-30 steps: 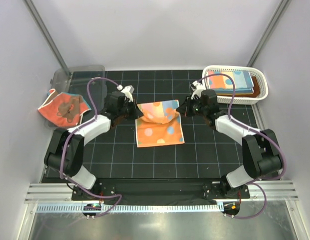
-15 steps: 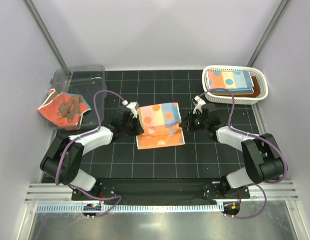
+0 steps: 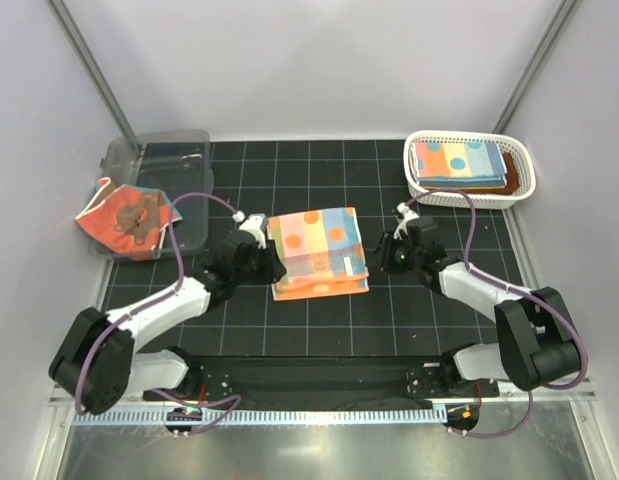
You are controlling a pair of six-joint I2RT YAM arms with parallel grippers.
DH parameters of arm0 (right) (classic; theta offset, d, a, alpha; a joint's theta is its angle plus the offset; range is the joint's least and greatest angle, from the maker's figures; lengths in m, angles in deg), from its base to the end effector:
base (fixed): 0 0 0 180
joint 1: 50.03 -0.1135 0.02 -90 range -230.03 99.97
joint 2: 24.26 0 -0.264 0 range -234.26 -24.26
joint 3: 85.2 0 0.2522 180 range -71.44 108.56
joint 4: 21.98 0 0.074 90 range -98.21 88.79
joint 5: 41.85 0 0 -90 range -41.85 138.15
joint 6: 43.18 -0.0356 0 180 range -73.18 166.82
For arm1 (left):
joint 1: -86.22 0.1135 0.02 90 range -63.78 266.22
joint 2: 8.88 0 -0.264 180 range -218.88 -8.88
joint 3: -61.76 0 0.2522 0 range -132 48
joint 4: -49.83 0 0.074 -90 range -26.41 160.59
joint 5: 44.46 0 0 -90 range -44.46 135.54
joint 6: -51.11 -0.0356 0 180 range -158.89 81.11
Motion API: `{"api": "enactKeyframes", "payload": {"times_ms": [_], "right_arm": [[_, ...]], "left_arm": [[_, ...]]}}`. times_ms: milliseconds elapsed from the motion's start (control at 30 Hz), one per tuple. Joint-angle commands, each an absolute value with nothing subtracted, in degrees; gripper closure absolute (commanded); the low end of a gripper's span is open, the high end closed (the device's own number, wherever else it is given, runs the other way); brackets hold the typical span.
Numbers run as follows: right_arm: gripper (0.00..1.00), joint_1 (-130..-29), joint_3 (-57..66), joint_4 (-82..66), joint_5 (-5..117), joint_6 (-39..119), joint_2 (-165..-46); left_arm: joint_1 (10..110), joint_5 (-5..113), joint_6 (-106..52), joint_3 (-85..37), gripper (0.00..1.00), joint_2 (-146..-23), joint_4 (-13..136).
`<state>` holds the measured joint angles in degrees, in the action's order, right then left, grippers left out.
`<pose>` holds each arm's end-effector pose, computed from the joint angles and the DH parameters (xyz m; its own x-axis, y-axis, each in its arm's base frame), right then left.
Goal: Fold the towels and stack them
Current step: Fold the towel
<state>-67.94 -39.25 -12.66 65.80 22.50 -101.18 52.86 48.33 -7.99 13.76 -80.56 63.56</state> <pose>0.2430 0.0899 0.1711 -0.7720 0.1629 -0.6143 -0.2142 0.8434 0.4928 0.2120 -0.1417 0.1963 -0.7340 -0.1308 -0.6664 0.2384 0.8691 -0.4333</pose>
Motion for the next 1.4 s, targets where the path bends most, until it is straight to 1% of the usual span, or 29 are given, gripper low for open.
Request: {"api": "enactKeyframes", "payload": {"times_ms": [0, 67, 133, 200, 233, 267, 433, 600, 1067, 1167, 1200, 1333, 1367], "right_arm": [[0.72, -68.31, -39.44, -4.19, 60.72, 19.58, -98.18], [0.72, -68.31, -39.44, -1.98, 62.47, 18.61, -96.16], [0.71, -68.31, -38.92, 0.73, 61.26, 17.56, -93.62], [0.69, -68.31, -37.34, 2.5, 59.06, 15.1, -92.82], [0.66, -68.31, -36.55, 4.07, 58.18, 14.31, -92.9], [0.66, -68.4, -34.63, 4.79, 57.39, 13.87, -94.47], [0.65, -68.4, -29.6, 7.78, 57.64, 14.83, -102.82], [0.64, -70.06, -30.65, 3.05, 60.28, 13.69, -107.66], [0.63, -72.71, -33.29, -1.89, 56.68, 10.79, -110.83], [0.68, -72.8, -34.34, -2.24, 55.36, 10.44, -110.04], [0.74, -72.8, -34.52, -2.41, 55.27, 10.35, -109.78], [0.85, -73.32, -35.49, -3.03, 55.36, 9.64, -108.72], [0.87, -73.5, -35.58, -3.03, 55.18, 9.47, -108.55]], "left_arm": [[52.38, 43.29, -4.01, 15.39, 0.57, -75.24, 66.83], [52.38, 42.56, -3.65, 14.78, 0.57, -72.79, 69.21], [52.38, 40.89, -1.98, 12.16, 0.55, -72.42, 70.53], [52.38, 40.19, 0.29, 9.86, 0.54, -74.08, 73.6], [52.38, 39.14, 1.18, 7.07, 0.54, -75.05, 75.18], [52.38, 39.65, 1.62, 6.26, 0.54, -76.19, 77.63], [52.38, 41.41, 7.15, 5.54, 0.55, -81.64, 78.1], [52.38, 42.64, 9.27, 5.46, 0.59, -85.69, 77.92], [52.12, 43.35, 14.63, 9.06, 0.57, -91.67, 74.31], [51.94, 43.17, 15.07, 9.67, 0.57, -92.02, 73.52], [51.94, 43.08, 15.25, 9.76, 0.57, -92.28, 73.17], [51.94, 43.43, 15.6, 9.76, 0.59, -93.16, 72.82], [51.86, 43.43, 15.69, 9.85, 0.6, -93.34, 72.91]]}}
